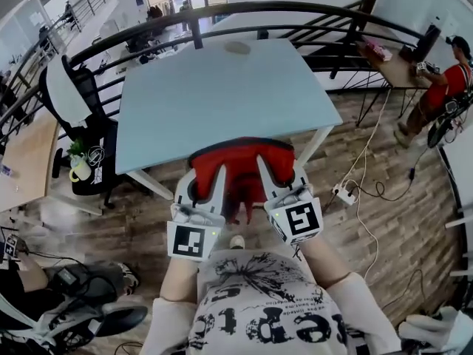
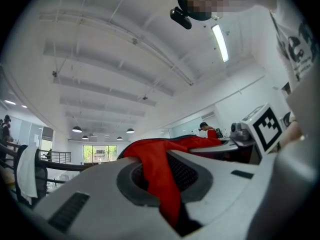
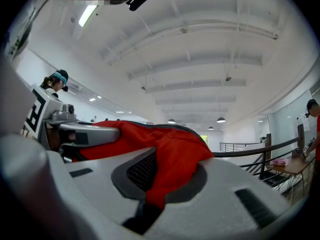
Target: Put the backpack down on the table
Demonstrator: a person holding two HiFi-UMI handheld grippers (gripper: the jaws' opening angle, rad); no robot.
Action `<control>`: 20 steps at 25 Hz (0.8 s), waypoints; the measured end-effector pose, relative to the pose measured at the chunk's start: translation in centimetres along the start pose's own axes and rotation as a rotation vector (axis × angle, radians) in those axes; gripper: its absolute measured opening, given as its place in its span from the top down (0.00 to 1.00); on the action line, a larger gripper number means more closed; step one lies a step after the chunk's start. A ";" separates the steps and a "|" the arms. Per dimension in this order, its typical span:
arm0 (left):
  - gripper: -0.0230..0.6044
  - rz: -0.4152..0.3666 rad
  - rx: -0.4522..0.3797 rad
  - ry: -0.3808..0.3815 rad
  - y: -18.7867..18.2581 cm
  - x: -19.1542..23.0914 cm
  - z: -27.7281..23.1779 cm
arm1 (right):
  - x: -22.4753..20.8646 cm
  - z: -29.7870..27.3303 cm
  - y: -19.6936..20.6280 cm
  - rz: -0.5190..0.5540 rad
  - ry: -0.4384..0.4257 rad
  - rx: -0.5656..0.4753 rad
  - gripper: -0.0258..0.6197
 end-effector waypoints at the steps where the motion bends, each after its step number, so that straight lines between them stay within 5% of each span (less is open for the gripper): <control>1: 0.91 -0.003 -0.002 0.008 0.6 1.4 -1.0 | -0.3 -1.8 0.1 -0.001 0.010 -0.001 0.92; 10: 0.91 -0.007 0.003 0.019 5.1 12.2 -9.5 | -3.1 -16.0 1.2 -0.001 0.029 0.013 0.92; 20: 0.91 -0.028 0.019 -0.078 8.7 18.4 -21.1 | -10.8 -28.1 2.3 0.001 -0.071 0.018 0.92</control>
Point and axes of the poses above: the fingertips, and each gripper's own axes: z backward along the fingers, x to its left, y out of its underside, the point moved 2 cm from there along z, backward along the fingers, and after that the axes turned 11 degrees about -z, right-handed, at the moved point
